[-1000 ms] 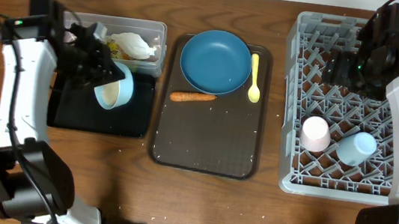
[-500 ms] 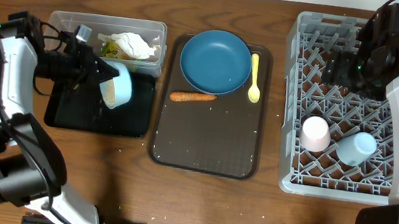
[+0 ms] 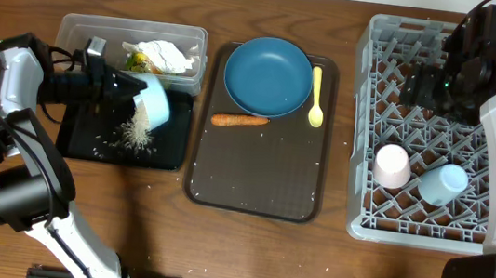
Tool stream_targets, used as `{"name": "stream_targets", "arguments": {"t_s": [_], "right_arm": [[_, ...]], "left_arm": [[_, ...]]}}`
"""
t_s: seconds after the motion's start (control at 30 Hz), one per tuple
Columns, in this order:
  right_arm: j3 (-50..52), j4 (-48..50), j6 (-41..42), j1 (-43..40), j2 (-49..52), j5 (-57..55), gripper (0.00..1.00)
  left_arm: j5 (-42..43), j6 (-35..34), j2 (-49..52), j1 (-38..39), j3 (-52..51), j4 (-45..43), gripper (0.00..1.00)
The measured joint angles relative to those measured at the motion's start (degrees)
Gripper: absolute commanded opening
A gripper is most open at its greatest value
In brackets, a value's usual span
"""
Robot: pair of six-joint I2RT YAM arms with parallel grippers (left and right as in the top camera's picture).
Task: Sort waste into correct bins and load items into the dishwasher rack
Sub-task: 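Carry the bowl left over the black tray with the left gripper, then tilt the bowl to pour the rice onto the black tray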
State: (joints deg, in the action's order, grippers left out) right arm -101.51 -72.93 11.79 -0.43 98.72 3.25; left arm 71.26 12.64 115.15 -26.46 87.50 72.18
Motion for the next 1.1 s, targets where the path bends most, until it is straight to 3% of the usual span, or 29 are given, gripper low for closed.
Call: {"name": "stream_targets", "arguments": {"t_s": [1.1], "right_arm": [[0.0, -1.0, -0.3, 0.0, 0.0, 0.0, 0.84]], "left_arm": [[16.1, 0.7, 0.0, -3.6, 0.0, 6.3, 0.06]]}}
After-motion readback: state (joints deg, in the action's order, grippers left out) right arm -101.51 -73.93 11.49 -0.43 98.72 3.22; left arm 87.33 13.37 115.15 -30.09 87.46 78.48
